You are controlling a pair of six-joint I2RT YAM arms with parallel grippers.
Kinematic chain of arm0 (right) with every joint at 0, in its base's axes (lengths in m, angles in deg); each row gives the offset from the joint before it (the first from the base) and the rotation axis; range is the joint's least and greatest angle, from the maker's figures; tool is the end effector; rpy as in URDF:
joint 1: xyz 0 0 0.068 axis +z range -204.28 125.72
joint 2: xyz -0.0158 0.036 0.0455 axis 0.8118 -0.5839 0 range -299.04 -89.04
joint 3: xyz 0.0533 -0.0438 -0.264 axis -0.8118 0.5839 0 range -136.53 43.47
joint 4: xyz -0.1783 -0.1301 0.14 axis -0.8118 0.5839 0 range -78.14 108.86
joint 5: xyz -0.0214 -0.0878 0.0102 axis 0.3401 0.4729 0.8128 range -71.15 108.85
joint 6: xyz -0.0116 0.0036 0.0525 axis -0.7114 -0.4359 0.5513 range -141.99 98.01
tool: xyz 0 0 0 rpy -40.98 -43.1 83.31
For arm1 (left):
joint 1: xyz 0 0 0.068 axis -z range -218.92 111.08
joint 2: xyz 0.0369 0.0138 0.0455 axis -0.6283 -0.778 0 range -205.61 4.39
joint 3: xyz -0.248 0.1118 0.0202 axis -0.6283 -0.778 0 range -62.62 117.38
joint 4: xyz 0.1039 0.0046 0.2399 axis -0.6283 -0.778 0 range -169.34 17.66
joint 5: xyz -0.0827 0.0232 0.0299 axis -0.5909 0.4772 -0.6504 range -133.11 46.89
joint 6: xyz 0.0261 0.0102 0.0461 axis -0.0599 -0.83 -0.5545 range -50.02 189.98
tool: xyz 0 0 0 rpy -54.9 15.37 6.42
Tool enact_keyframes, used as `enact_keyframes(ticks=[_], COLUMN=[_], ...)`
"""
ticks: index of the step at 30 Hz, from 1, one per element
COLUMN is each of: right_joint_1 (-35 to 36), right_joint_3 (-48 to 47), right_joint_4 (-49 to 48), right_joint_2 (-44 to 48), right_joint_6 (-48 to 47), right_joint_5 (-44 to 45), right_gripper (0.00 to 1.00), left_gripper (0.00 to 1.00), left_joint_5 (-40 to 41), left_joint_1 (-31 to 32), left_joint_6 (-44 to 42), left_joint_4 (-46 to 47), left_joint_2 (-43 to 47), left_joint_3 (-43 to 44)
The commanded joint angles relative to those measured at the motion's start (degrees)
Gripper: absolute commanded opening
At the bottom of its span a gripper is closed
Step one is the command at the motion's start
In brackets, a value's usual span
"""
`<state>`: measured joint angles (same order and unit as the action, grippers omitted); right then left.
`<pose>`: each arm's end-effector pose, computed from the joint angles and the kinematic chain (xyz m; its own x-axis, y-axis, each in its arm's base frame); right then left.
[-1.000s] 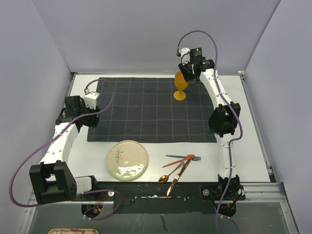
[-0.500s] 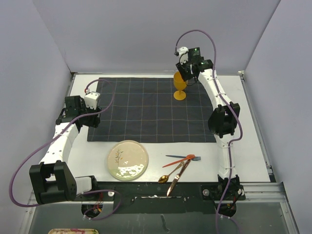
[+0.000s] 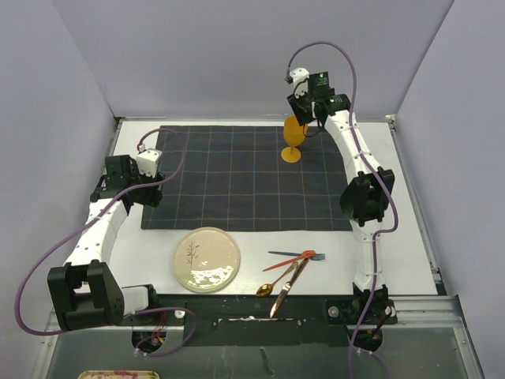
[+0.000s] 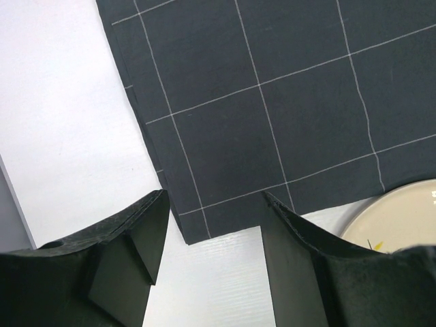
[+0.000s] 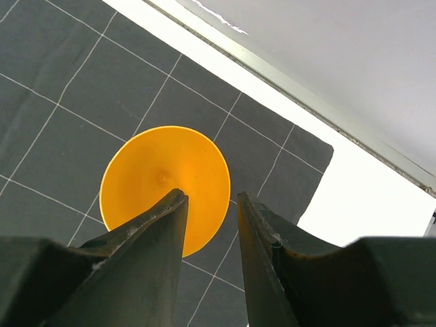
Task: Set the dinner table for one person
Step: Place the cup on the napkin, then pick up the plate at the center of the board.
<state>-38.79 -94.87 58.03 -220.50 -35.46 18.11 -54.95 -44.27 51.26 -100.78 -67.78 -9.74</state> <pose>0.4969 0.1380 0.3309 -0.5290 -0.3882 -0.7546 -0.4111 0.8952 -0.1724 0.2630 0.0173 0.2599 -0.6829 0.2516 -0.6858 0.2802 0.9572 0.0721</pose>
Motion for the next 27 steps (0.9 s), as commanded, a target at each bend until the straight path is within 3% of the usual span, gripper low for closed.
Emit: enact_keyframes(ticks=[1,6,21,27], right_joint_1=[0.35,0.36,2.09,7.98], right_joint_3=[0.84,3.85,31.73,33.79], right_joint_4=[-3.18,-2.65,-0.12,14.74], right_joint_2=[5.43,8.31,30.84,28.0], right_joint_6=[-0.08,0.65,-4.47,-10.94], right_joint_5=[0.52,-2.73,-27.22,-36.67], right_gripper=[0.36,0.35,0.37,0.38], left_gripper=[0.54,0.53,0.52,0.52], left_joint_5=[-1.25,-5.85,-12.03,-15.4], left_joint_1=[0.18,0.89,1.36,1.38], left_joint_6=[-0.26,0.38,-9.63,-10.14], left_joint_4=[1.49,-1.93,-15.39,-17.42], left_joint_2=[1.7,3.0,16.66,16.83], left_joint_3=[1.96,3.19,-2.58,-5.07])
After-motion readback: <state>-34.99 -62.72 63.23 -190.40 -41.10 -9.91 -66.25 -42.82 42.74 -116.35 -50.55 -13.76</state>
